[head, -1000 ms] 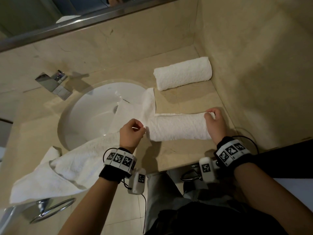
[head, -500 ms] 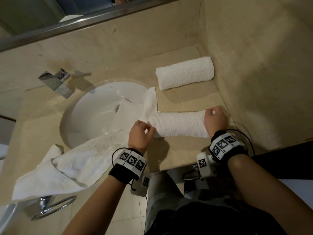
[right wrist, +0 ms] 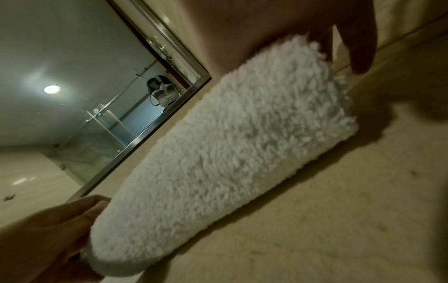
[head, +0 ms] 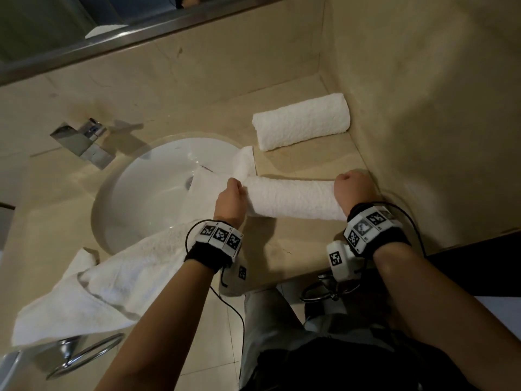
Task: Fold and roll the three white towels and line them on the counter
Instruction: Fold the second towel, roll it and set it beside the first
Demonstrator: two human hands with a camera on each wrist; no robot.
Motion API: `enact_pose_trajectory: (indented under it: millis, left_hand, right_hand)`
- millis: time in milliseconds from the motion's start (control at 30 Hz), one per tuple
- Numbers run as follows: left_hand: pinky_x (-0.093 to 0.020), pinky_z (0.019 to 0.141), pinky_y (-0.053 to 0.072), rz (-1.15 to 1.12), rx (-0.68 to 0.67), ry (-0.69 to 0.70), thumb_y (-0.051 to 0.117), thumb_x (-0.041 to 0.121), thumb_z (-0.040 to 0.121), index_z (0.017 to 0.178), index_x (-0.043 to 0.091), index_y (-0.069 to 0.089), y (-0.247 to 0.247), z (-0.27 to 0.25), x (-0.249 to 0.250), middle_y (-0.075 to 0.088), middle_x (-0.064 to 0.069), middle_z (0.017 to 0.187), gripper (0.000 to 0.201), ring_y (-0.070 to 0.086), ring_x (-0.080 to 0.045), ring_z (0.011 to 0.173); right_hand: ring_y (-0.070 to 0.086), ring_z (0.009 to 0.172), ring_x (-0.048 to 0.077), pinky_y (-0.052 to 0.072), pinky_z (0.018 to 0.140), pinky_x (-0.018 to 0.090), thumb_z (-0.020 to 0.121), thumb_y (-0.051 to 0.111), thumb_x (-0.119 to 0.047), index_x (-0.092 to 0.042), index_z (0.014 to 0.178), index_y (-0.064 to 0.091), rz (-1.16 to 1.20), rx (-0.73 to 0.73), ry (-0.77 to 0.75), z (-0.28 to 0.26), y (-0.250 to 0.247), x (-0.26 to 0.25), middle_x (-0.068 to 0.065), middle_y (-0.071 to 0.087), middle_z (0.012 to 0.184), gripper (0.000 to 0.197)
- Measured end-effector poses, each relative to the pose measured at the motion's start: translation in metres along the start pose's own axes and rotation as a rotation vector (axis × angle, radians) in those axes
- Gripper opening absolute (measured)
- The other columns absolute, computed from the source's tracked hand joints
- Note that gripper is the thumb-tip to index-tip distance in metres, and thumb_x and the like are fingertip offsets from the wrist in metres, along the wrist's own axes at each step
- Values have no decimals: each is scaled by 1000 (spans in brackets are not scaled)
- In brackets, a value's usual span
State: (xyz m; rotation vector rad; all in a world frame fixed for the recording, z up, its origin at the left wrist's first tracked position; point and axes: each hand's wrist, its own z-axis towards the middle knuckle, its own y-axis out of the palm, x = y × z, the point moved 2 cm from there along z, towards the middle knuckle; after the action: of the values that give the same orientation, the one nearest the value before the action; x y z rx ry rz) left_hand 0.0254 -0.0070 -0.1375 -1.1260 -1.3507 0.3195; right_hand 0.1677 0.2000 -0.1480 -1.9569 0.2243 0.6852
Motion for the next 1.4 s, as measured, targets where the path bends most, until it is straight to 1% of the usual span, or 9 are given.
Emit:
enact_pose_trajectory:
  millis: [100, 233, 333, 633, 867, 1000, 1200, 1300, 1400]
  left_hand:
    - [-37, 80, 47, -106, 88, 89, 46, 13, 95, 101, -3, 52, -2, 1, -2, 57, -19, 98, 17, 55, -30, 84]
    - [-14, 58, 34, -209, 346, 118, 62, 8, 83, 78, 4, 55, -9, -14, -14, 49, 0, 74, 10, 43, -13, 62]
    - [-12, 59, 38, -305, 276, 20, 66, 12, 81, 70, 12, 61, -6, -27, -23, 56, 8, 62, 12, 50, -2, 58]
    - [-21, 83, 47, -280, 205, -129, 73, 26, 76, 88, 11, 70, 7, -34, -12, 67, 3, 83, 20, 61, -10, 81]
    - [-33, 95, 44, -418, 310, -145, 65, 10, 79, 81, 7, 64, 19, -33, -6, 63, -1, 102, 3, 57, -20, 107]
    - [-22, 78, 43, -426, 272, -146, 59, 9, 84, 88, 4, 64, 19, -32, -2, 65, -5, 92, 9, 61, -23, 96]
    - [-42, 71, 56, -525, 268, -165, 48, 6, 86, 69, 22, 48, 14, -27, -13, 57, 7, 48, 23, 64, -28, 61]
    - [-40, 70, 55, -503, 219, -198, 47, 0, 87, 70, 17, 48, 13, -27, -15, 54, 4, 54, 24, 55, -14, 53]
    - [-50, 73, 55, -523, 101, -182, 46, 3, 80, 66, 28, 48, 14, -22, -21, 54, -7, 65, 28, 56, -28, 66]
  right_hand:
    - [44, 118, 32, 38, 98, 43, 94, 32, -19, -6, 111, 59, -114, 70, -98, -3, -2, 3, 15, 49, 126, 35]
    - [54, 109, 35, 45, 92, 39, 92, 38, -12, 0, 108, 62, 52, 84, -51, 1, 2, 3, 19, 57, 120, 31]
    - [56, 108, 35, 44, 89, 36, 93, 39, -12, 2, 112, 61, 112, 28, 21, 3, 1, 1, 20, 60, 119, 32]
    - [59, 104, 37, 46, 87, 38, 92, 39, -14, 5, 108, 61, 82, 30, 39, 2, 1, 0, 24, 61, 115, 33]
    - [59, 101, 37, 45, 83, 36, 93, 38, -14, 6, 106, 61, 99, 26, 43, -2, -1, -1, 23, 62, 112, 33]
    - [58, 103, 37, 45, 85, 37, 93, 38, -16, 5, 107, 60, 75, 27, 37, -4, -2, -1, 23, 60, 116, 34]
    - [60, 96, 35, 42, 74, 34, 92, 38, -16, 3, 102, 63, 46, 18, 32, -3, -8, 0, 21, 64, 107, 33]
    - [61, 93, 35, 45, 75, 34, 90, 39, -16, 2, 100, 64, 55, 3, 39, -2, -8, -1, 21, 65, 105, 32]
    - [58, 89, 33, 42, 72, 32, 91, 39, -16, 1, 103, 63, 81, 1, 46, -2, -8, 0, 20, 64, 107, 32]
